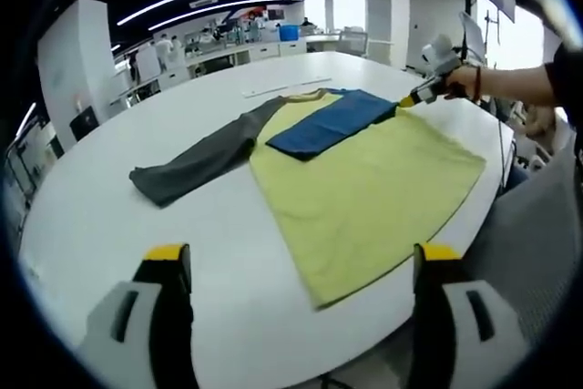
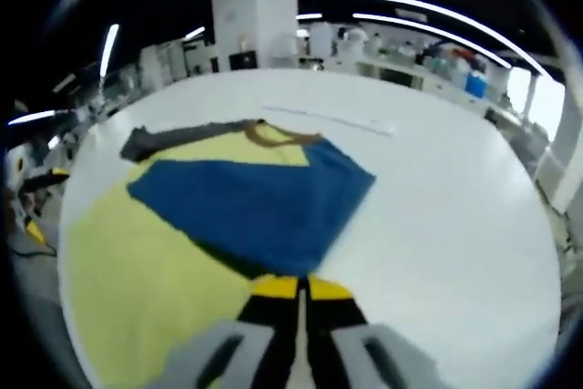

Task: Fold the garment on the visible template until the final outline fits inside the template.

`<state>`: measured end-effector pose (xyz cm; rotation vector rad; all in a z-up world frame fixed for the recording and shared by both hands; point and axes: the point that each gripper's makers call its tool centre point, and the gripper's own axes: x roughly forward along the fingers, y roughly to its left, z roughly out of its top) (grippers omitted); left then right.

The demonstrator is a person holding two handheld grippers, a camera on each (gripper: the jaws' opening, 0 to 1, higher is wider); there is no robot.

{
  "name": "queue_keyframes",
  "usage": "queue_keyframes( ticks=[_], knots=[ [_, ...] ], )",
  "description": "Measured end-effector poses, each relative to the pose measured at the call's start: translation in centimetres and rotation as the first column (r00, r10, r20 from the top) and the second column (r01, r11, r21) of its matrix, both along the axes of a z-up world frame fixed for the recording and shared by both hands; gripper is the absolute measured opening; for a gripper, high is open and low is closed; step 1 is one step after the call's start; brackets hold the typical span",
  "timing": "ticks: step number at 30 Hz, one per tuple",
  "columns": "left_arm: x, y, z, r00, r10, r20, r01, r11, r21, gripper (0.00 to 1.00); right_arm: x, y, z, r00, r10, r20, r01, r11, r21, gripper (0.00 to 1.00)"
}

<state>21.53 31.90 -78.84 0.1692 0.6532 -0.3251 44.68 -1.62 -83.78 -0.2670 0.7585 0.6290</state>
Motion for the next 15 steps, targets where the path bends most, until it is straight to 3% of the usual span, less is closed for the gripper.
queue_keyframes(
  ticks=[3,15],
  knots=[
    [0.1,0.1,0.0,1.000,-0.001,0.003,0.001,1.000,-0.001,0.99,0.1,-0.8,-0.1,0.999,0.040,0.016,-0.038,0.994,-0.102,0.00],
    [0.0,0.4,-0.2,1.000,0.007,0.000,-0.007,1.000,0.001,0.99,0.4,-1.6,0.2,0.996,0.076,0.047,-0.065,0.978,-0.197,0.00]
  ],
)
